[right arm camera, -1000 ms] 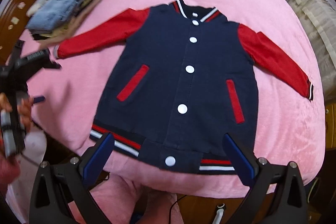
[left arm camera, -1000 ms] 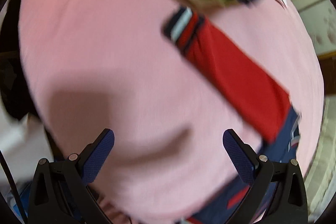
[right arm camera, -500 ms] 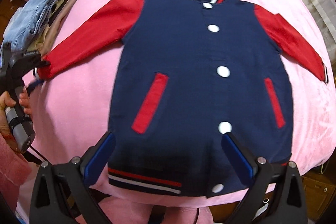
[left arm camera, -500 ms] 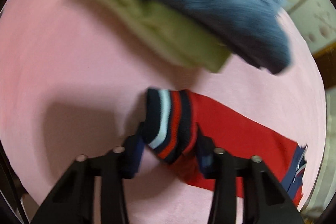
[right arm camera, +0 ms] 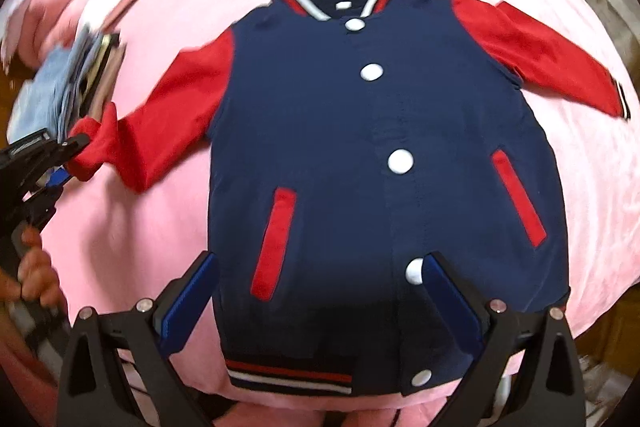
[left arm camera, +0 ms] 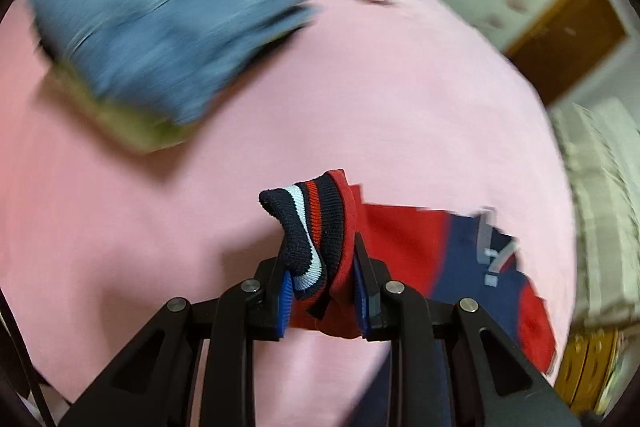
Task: Fold large clothes
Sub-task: 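Fold the red sleeve across the jacket body with the left tool while the right tool grasps the other cuff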
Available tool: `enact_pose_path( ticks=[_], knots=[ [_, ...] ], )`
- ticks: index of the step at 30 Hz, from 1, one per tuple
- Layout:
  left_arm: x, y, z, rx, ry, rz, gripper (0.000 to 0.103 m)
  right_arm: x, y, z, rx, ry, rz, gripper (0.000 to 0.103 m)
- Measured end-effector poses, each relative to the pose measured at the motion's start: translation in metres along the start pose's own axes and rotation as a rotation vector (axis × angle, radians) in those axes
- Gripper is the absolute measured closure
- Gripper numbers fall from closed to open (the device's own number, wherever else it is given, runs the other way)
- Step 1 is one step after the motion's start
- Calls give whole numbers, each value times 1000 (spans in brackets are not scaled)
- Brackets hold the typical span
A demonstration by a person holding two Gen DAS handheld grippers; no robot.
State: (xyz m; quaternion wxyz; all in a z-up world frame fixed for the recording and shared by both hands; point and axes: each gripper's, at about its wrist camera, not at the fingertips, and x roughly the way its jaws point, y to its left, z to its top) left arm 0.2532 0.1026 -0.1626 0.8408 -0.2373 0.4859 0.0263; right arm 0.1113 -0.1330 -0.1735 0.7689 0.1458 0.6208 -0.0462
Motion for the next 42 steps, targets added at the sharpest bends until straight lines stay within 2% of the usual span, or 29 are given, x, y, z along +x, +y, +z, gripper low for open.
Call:
enact_pose_path(
  ticks=[2, 4, 5, 6, 9, 11, 13, 15, 17, 18, 20, 22, 24, 26, 28, 29, 30, 31, 35, 40, 42],
  knots=[
    [-9, -40, -4, 44, -16, -60, 80, -2, -12, 8, 35, -19, 26, 2],
    [-13, -65, -11, 101, -24, -95, 80, -6, -26, 17, 69, -42, 56, 2],
    [-11, -92, -15, 150, -35, -112, 79, -7, -33, 22, 81, -53, 69, 2],
    [-14, -98, -19, 185, -43, -118, 79, -9, -40, 28, 89, -65, 79, 2],
    [-5, -152, -41, 287, -27, -133, 75, -11, -67, 47, 92, -95, 73, 2],
    [9, -179, -55, 317, 27, -177, 56, -13, -84, 59, 88, -113, 75, 2],
    [18, -203, -69, 327, 80, -234, 42, -9, -103, 70, 71, -135, 108, 2],
    [19, -217, -78, 340, 91, -210, 33, -1, -115, 78, 45, -138, 121, 2],
    [16, -218, -86, 347, 86, -174, 17, 6, -126, 89, 11, -137, 141, 5],
    [16, -215, -87, 343, 82, -153, 15, 9, -131, 95, -4, -140, 173, 6],
    [21, -208, -89, 330, 99, -91, 14, 13, -136, 104, -16, -139, 242, 11],
    [21, -182, -80, 314, 132, -26, 14, 21, -136, 115, -22, -123, 295, 19],
    [37, -158, -80, 289, 164, 70, 14, 28, -130, 124, -27, -113, 310, 33],
    [45, -136, -78, 253, 176, 157, 14, 37, -119, 134, -34, -117, 330, 39],
    [44, -115, -72, 211, 183, 212, 14, 48, -105, 142, -42, -100, 360, 45],
    [47, -107, -71, 189, 192, 238, 14, 53, -99, 144, -50, -87, 354, 51],
    [48, -100, -70, 176, 197, 256, 14, 57, -93, 147, -60, -88, 332, 76],
    [48, -94, -69, 164, 200, 276, 14, 57, -89, 149, -65, -107, 312, 89],
    [43, -79, -66, 143, 185, 302, 14, 42, -91, 154, -55, -172, 346, 92],
    [47, -82, -65, 171, 184, 294, 14, 15, -125, 151, -7, -244, 215, 92],
    [53, -91, -66, 193, 197, 295, 14, 20, -144, 153, 29, -222, 180, 91]
  ],
)
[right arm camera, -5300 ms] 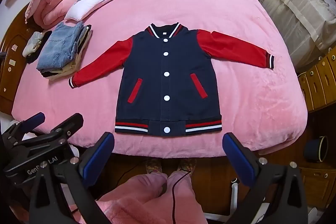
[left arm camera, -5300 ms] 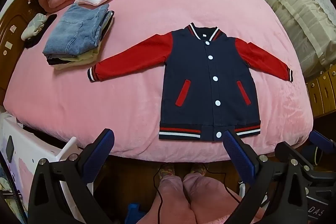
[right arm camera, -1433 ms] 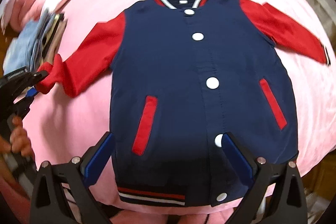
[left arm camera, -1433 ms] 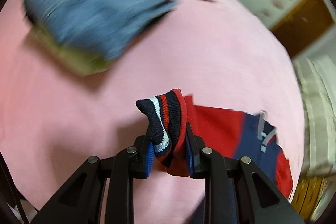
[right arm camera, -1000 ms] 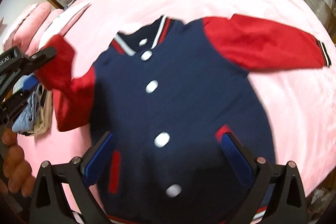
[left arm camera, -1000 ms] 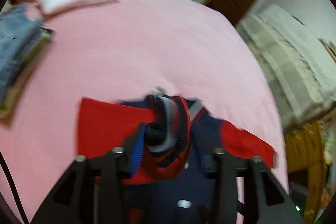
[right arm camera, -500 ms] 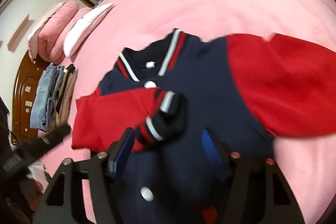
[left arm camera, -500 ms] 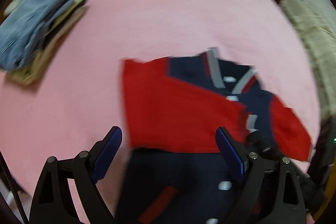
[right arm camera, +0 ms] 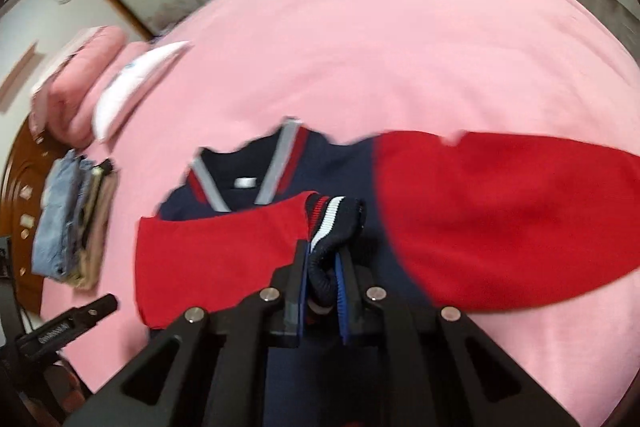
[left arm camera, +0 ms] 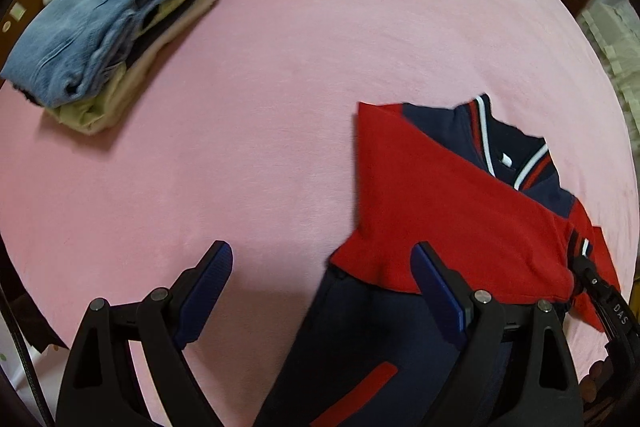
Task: Fold large clothes
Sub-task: 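Fold the red sleeve across the jacket body with the left tool while the right tool grasps the other cuff, then carry the second red sleeve across the body with the right tool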
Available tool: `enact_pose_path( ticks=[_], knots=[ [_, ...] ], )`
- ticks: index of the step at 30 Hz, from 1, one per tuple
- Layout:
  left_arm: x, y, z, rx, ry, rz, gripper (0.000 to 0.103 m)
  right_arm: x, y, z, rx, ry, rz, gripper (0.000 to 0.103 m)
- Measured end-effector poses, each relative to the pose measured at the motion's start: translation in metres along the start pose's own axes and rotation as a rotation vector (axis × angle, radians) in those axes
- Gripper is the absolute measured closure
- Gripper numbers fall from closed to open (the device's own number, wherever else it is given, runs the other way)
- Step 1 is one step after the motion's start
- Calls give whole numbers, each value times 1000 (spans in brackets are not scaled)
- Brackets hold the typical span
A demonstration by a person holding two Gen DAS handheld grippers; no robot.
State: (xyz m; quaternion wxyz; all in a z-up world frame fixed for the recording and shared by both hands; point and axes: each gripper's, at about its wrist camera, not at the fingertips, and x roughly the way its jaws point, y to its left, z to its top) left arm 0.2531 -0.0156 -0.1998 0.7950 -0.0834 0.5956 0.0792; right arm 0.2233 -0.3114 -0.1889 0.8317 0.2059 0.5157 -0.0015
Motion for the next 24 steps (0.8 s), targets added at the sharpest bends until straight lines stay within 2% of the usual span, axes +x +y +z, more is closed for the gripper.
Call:
enact_pose_path(
  ticks=[3, 4, 5, 6, 8, 9, 10, 12, 13, 14, 15, 16, 17, 18, 20, 21, 23, 24],
  knots=[
    [7, -16, 1, 53, 14, 40, 14, 16, -20, 2, 46, 106, -9, 83],
    [8, -21, 3, 75, 9, 52, 14, 22, -23, 4, 40, 146, -22, 78],
    [8, -25, 4, 92, 2, 57, 14, 21, -23, 4, 34, 147, -34, 69],
    [6, -31, 6, 114, -15, 50, 14, 16, -24, 5, 24, 127, -50, 62],
    [1, -40, 10, 147, -44, 3, 14, -1, -18, 6, -12, 47, -96, 56],
    [-1, -44, 12, 158, -48, -27, 14, -9, -14, 7, -35, 4, -110, 56],
    [0, -48, 15, 173, -45, -65, 14, -18, -8, 6, -59, -41, -102, 56],
    [9, -58, 20, 203, -34, -95, 14, -26, 3, 5, -101, -77, 0, 56],
    [17, -62, 21, 216, -29, -91, 17, -23, 10, 2, -124, -57, 106, 56],
    [27, -66, 23, 230, -10, -76, 33, -17, 15, 1, -132, -23, 172, 56],
    [37, -68, 23, 241, 17, -52, 44, -8, 21, -2, -134, 19, 227, 56],
    [48, -70, 23, 249, 45, -4, 62, 0, 25, -4, -135, 48, 256, 56],
    [59, -69, 23, 257, 68, 54, 70, 10, 30, -6, -138, 77, 265, 56],
    [67, -65, 22, 258, 74, 80, 70, 17, 34, -8, -142, 95, 252, 56],
    [72, -55, 19, 246, 53, 52, 70, 32, 36, -10, -148, 139, 196, 56],
    [72, -53, 17, 252, 46, 66, 70, 36, 36, -9, -146, 147, 182, 56],
    [72, -45, 14, 267, 34, 118, 69, 38, 29, -8, -132, 139, 148, 56],
    [71, -39, 13, 254, 40, 104, 69, 36, 24, -7, -121, 126, 131, 56]
  ],
)
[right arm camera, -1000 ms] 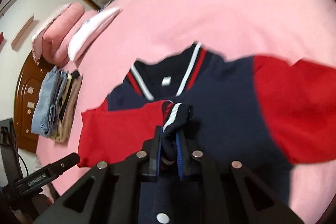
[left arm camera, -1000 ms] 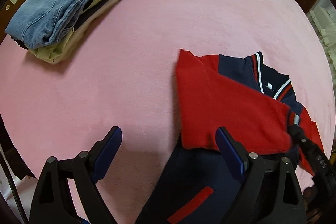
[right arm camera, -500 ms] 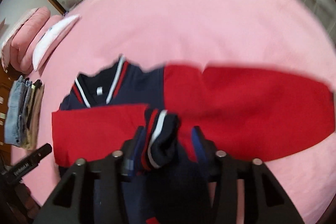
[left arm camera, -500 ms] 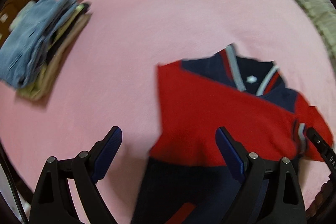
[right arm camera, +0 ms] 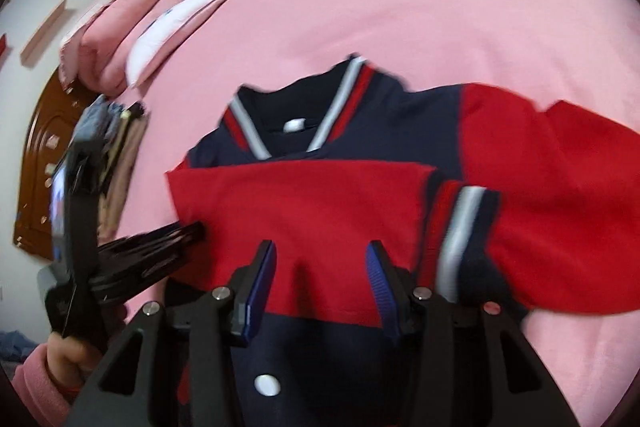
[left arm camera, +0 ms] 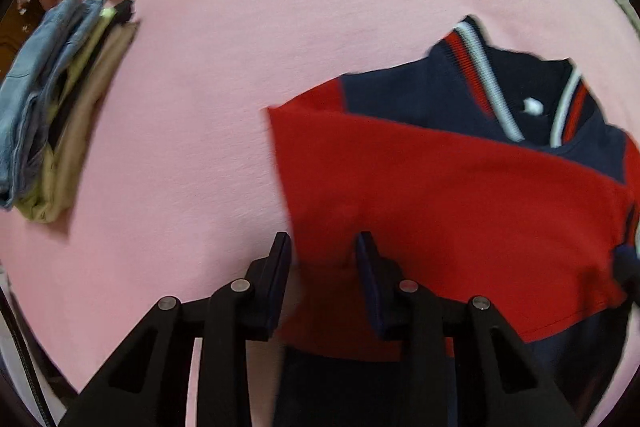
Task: Fold large clothes
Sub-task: 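Carry the second red sleeve across the body with the right tool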
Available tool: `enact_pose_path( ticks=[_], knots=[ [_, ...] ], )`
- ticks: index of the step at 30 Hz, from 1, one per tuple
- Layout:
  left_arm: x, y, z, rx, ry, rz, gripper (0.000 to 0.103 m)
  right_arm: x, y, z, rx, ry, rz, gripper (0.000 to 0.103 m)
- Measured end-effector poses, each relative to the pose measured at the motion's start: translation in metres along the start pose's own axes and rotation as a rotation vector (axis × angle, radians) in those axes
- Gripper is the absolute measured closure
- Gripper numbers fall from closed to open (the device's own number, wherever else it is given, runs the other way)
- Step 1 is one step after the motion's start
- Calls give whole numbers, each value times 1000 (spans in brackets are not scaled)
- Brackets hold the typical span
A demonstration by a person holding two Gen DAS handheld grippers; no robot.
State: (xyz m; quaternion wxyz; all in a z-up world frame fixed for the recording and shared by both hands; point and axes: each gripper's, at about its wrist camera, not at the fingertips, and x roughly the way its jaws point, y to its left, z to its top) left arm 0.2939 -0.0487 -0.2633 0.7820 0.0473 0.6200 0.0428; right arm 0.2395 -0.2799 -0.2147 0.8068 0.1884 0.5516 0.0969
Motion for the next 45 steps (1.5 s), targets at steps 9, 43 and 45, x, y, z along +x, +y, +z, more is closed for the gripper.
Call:
enact_pose_path(
  ticks=[9, 43, 45],
  knots=[
    [4, 16, 0, -84, 11, -35, 65, -27, -55, -6, 4, -64, -270, 60],
    [-29, 11, -19, 147, -9, -202, 58, -82, -84, -87, 543, -279, -187, 98],
    [-41, 5, -26, 147, -21, -230, 37, -89, -102, -100, 630, -298, -170, 96]
  ],
)
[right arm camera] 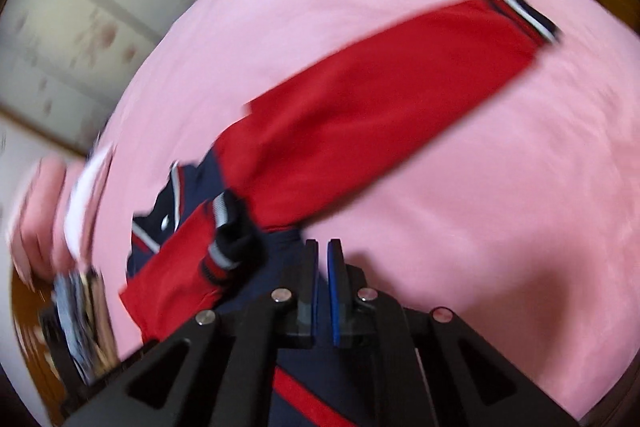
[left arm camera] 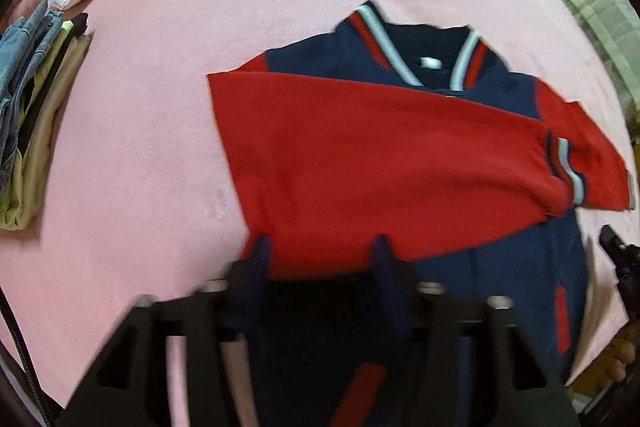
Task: Fold large clothes
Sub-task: 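Carry the second red sleeve across the body with the right tool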
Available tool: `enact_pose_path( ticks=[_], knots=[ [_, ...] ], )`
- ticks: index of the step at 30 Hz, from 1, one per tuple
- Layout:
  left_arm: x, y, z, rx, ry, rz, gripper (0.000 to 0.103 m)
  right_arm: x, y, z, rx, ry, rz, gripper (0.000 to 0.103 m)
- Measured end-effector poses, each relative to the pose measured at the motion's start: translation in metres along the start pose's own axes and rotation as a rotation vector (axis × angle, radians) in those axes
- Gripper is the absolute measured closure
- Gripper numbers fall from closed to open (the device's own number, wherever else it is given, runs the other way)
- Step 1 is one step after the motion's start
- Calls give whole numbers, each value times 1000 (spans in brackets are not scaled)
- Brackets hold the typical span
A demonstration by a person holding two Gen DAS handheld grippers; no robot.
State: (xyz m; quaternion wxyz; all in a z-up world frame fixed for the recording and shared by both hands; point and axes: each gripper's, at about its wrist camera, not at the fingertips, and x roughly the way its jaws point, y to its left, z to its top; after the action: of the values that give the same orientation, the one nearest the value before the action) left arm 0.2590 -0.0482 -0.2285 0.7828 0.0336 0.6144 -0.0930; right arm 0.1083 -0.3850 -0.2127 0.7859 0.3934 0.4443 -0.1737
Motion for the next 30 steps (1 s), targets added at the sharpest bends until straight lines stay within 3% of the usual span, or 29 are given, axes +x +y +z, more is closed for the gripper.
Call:
enact_pose_path(
  ticks=[1, 3, 6, 13, 18, 25, 29, 30],
  knots=[
    [-5, -5, -3, 0, -5, -9, 31, -3, -12, 1, 45, -4, 10, 95],
    [-15, -24, -9, 6, -2, -32, 31, -6, -28, 2, 112, -9, 21, 82],
    [-18, -60, -16, 21, 21, -40, 31, -10, -57, 9, 207, -45, 30, 73],
    [-23, -156, -30, 60, 53, -33, 30, -8, -110, 48, 377, -53, 105, 73],
    [-18, -215, -27, 6, 80, -66, 30, -3, -137, 94, 400, -48, 97, 73],
    [-17, -261, -15, -30, 70, -16, 29, 9, -156, 146, 376, -6, 131, 73],
    [-14, -270, -10, -44, 67, 15, 29, 11, -155, 163, 311, 1, 133, 93],
    [-10, -272, -6, -43, 68, 27, 29, 9, -153, 165, 294, -4, 129, 94]
  ],
)
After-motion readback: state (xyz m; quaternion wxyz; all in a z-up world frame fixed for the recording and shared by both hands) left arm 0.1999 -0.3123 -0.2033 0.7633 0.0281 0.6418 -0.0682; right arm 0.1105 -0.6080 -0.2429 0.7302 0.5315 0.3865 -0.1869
